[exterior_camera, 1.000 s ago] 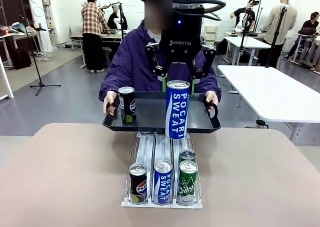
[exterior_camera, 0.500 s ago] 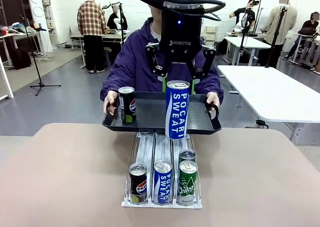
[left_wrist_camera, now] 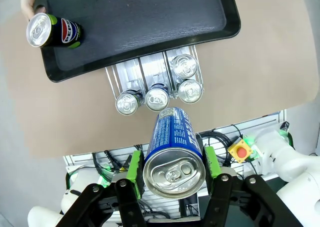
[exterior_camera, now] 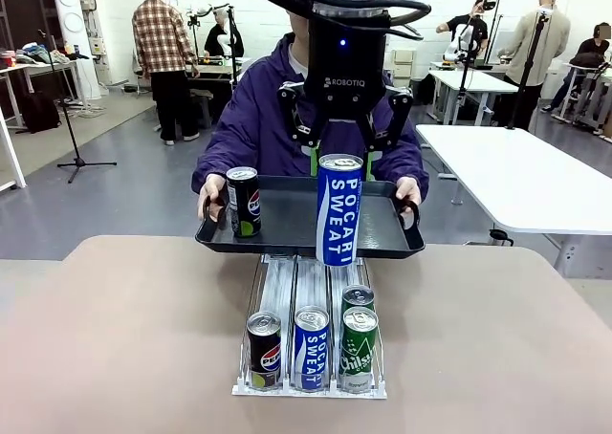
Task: Retrieve and hand over the desired beverage to the person.
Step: Place the picked can on the Handle tray extended by the person.
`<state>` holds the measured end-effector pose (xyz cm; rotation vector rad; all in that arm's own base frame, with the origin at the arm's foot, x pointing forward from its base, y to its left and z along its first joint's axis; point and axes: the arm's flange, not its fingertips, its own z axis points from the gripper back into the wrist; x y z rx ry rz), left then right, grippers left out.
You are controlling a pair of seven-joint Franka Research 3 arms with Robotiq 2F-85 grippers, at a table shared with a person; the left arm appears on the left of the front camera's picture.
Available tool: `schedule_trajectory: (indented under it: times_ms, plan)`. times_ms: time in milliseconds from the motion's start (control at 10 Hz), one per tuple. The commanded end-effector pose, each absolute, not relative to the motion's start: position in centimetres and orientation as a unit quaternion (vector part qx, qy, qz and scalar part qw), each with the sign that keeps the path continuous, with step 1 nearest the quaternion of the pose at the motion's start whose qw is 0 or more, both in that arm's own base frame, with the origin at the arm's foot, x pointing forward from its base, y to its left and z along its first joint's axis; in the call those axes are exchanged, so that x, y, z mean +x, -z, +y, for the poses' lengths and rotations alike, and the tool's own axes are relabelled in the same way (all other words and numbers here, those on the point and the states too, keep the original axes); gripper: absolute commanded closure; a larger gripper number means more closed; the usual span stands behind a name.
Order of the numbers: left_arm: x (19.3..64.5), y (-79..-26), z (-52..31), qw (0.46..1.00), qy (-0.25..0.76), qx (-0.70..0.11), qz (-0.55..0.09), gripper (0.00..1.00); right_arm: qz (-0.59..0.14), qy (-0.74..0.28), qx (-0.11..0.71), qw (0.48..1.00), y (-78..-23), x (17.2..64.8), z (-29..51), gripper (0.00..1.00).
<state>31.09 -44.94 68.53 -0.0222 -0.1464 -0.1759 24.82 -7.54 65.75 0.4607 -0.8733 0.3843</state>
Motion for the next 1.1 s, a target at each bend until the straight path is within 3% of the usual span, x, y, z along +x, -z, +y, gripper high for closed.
schedule_trajectory:
  times_ms: [0, 200, 400, 800, 1000]
  plan:
    - [32.8, -69.0, -44.8, 0.992, 0.082, -0.006, -0.095, 0.42, -0.417, -0.189, 0.229, 0.859, -65.7, 25.0, -7.4, 0.00]
    - [36.3, -68.9, -44.6, 0.985, 0.079, 0.014, -0.153, 0.42, -0.417, -0.189, 0.229, 0.859, -65.7, 25.0, -7.4, 0.00]
    - [40.3, -69.2, -43.9, 0.984, 0.065, 0.006, -0.165, 0.42, -0.417, -0.189, 0.229, 0.859, -65.7, 25.0, -7.4, 0.00]
    - [47.7, -67.0, -42.5, 0.990, 0.038, -0.028, -0.135, 0.42, -0.417, -0.189, 0.229, 0.859, -65.7, 25.0, -7.4, 0.00]
    - [49.2, -65.5, -42.7, 0.992, 0.030, -0.033, -0.118, 0.42, -0.417, -0.189, 0.229, 0.859, -65.7, 25.0, -7.4, 0.00]
